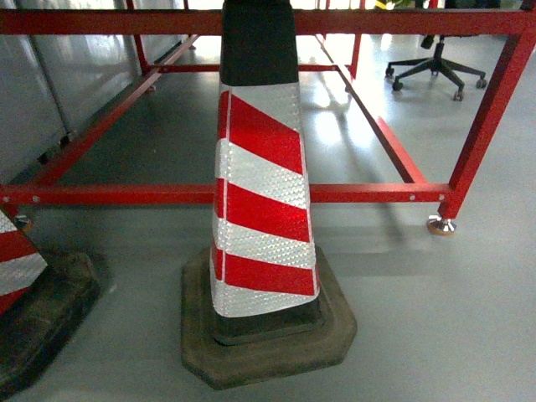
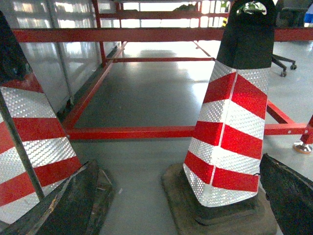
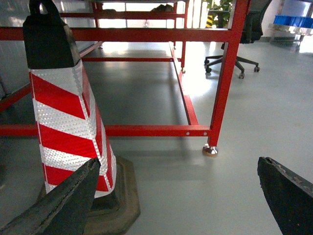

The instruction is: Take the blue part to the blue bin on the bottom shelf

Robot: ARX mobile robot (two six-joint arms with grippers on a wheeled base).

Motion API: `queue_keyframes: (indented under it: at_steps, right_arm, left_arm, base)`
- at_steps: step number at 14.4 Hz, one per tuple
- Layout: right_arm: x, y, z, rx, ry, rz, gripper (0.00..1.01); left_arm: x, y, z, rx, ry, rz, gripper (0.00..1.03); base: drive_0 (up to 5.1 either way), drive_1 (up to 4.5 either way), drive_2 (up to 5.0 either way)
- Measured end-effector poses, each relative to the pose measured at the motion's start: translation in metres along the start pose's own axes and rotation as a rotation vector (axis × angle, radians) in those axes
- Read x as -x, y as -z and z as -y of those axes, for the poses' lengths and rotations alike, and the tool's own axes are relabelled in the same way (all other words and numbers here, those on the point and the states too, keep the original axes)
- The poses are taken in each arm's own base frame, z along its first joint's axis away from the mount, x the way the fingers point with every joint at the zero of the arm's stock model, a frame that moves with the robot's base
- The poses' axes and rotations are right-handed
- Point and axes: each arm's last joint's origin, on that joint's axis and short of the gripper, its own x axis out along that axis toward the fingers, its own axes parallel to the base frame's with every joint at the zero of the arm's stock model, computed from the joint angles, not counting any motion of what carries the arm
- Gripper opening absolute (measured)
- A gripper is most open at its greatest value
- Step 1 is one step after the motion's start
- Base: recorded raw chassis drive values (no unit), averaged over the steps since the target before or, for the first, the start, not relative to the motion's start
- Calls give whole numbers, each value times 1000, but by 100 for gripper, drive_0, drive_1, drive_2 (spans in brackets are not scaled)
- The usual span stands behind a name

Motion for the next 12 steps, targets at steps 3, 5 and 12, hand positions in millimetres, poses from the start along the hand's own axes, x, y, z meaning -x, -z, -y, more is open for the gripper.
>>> queue_keyframes:
  at_steps: [3,5,12]
  right_arm:
    - [0,0,0,0,0,0,98]
    - [0,0,0,0,0,0,98]
    - [0,0,0,0,0,0,98]
  left_arm:
    - [0,0,0,0,0,0,98]
    - [0,0,0,0,0,0,98]
    - [0,0,0,0,0,0,98]
  base:
    - [0,0,0]
    - [0,0,0]
    - [0,0,0]
